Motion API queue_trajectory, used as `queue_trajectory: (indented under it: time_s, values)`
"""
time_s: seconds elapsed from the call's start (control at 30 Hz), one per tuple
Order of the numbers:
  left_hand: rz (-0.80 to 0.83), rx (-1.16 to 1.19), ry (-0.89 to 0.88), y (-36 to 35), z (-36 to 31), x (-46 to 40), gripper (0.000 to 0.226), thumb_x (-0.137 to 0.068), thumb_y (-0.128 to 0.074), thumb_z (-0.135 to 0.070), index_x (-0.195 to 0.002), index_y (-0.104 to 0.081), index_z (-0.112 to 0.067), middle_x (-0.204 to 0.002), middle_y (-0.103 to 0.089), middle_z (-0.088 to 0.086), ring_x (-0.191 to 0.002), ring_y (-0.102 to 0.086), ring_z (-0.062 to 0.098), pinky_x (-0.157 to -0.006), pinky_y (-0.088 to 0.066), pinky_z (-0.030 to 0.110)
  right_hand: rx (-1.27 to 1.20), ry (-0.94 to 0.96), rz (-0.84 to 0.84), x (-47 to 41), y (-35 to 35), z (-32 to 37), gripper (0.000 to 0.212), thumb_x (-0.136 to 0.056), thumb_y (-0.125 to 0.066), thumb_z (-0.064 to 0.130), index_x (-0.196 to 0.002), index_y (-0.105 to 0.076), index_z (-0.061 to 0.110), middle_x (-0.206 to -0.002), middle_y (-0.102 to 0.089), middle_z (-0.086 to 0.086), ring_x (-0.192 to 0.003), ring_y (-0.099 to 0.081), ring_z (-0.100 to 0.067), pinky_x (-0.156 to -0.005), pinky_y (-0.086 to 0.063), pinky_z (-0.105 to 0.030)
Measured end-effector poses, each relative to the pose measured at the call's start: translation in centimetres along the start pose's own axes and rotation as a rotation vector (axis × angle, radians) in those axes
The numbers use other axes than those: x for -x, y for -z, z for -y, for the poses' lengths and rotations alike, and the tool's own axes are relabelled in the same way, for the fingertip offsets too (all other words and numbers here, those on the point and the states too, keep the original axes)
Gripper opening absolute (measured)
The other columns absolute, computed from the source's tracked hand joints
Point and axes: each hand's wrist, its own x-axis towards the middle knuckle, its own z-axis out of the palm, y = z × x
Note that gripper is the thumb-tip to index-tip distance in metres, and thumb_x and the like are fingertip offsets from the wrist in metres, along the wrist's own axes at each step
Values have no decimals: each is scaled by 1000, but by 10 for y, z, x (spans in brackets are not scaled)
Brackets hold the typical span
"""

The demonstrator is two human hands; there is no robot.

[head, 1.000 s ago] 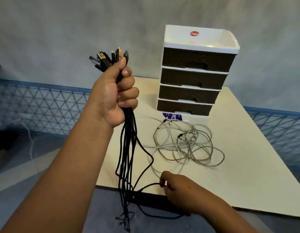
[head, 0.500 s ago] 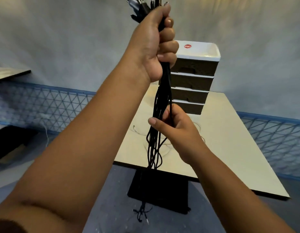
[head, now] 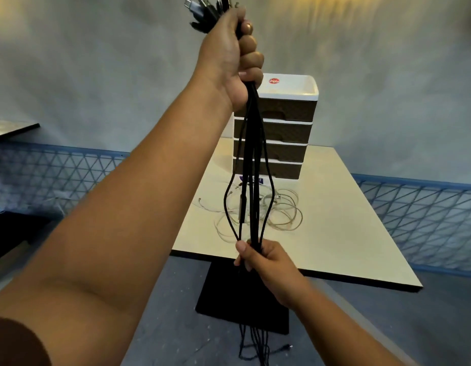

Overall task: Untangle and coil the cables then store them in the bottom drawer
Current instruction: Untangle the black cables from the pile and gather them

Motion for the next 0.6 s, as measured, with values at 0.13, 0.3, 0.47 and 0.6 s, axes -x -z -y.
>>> queue_trajectory:
  time_s: [0.13,0.3,0.47,0.6]
  values:
    - [22,1,-49,-2,-12,-3,36,-101,-43,-27,-66,-47,-18,-45,-28,-9,-40,-17,6,-34,-15,20,213,-247,182,22,10,-59,41,-79,-64,61,-67,-63,22,-78,-65,5,-85,-63,-6,-91,-48,-32]
    - [-16,-17,39,-5,-3,1,36,-100,-44,-32,-66,-42,-20,-42,-24,-10,-35,-15,6,-33,-11,16,272,-206,2,28,43,-22,77,-49,-72,82,-109,-60,35,-114,-64,9,-104,-61,-4,-94,-51,-29]
    - [-2,34,169,-18,22,9,37,-100,-44,-33,-65,-40,-21,-40,-23,-10,-31,-15,4,-31,-10,13,-7,198,-242,5,47,88,49,-71,-64,59,-114,-54,37,-118,-63,13,-110,-59,0,-85,-48,-15]
    - [-56,130,214,-25,19,8,36,-98,-42,-25,-63,-38,-21,-41,-22,-10,-30,-16,6,-30,-11,13,-130,264,-59,0,25,108,25,-79,-68,29,-99,-64,14,-89,-71,-10,-87,-69,-17,-76,-53,-23]
